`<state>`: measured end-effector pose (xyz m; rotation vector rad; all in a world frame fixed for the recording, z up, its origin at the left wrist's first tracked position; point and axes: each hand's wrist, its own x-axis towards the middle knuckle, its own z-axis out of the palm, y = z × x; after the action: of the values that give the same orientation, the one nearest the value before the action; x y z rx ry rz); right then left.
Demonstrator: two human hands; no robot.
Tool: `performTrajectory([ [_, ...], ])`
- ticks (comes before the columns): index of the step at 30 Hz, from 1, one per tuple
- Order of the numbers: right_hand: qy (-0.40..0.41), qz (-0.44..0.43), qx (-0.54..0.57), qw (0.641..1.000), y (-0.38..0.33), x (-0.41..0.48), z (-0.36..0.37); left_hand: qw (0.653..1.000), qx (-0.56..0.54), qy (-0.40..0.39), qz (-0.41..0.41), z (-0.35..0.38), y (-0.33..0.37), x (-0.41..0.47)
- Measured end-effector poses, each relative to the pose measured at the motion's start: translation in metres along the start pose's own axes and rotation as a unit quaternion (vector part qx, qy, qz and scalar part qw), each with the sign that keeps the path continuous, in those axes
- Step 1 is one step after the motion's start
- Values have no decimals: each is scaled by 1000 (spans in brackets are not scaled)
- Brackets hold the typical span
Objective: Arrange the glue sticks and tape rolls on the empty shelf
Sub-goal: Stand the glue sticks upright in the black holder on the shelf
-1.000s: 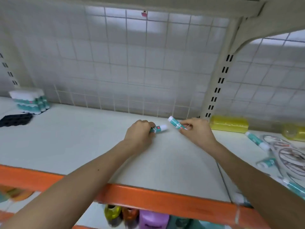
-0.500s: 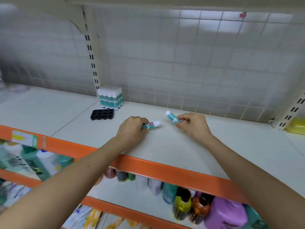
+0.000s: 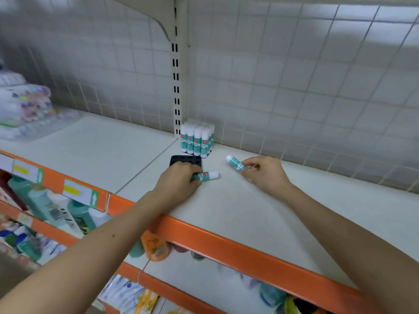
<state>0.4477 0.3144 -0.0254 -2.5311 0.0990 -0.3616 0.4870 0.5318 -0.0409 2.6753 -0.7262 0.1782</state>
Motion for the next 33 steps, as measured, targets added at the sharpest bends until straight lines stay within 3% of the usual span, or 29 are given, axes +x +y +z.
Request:
performTrajectory([
  [8, 13, 16, -1, 1000, -35, 22, 20, 997, 11, -34, 62, -16, -30, 17],
  [14, 29, 33, 12, 999, -73, 27, 38, 991, -76, 46, 99, -35, -57, 39],
  [22, 75, 28, 76, 994, -110, 20, 57, 974, -93, 57, 199, -42, -84, 53],
  [25, 115, 73, 136, 981, -110, 16, 59, 966, -161, 64, 190, -38, -88, 55],
  [28, 120, 147, 269, 944, -105, 15, 58, 956, -240, 65, 156, -36, -87, 56],
  [33, 99, 181, 315, 926, -100, 17, 56, 952, -274, 48, 126, -33, -84, 57],
])
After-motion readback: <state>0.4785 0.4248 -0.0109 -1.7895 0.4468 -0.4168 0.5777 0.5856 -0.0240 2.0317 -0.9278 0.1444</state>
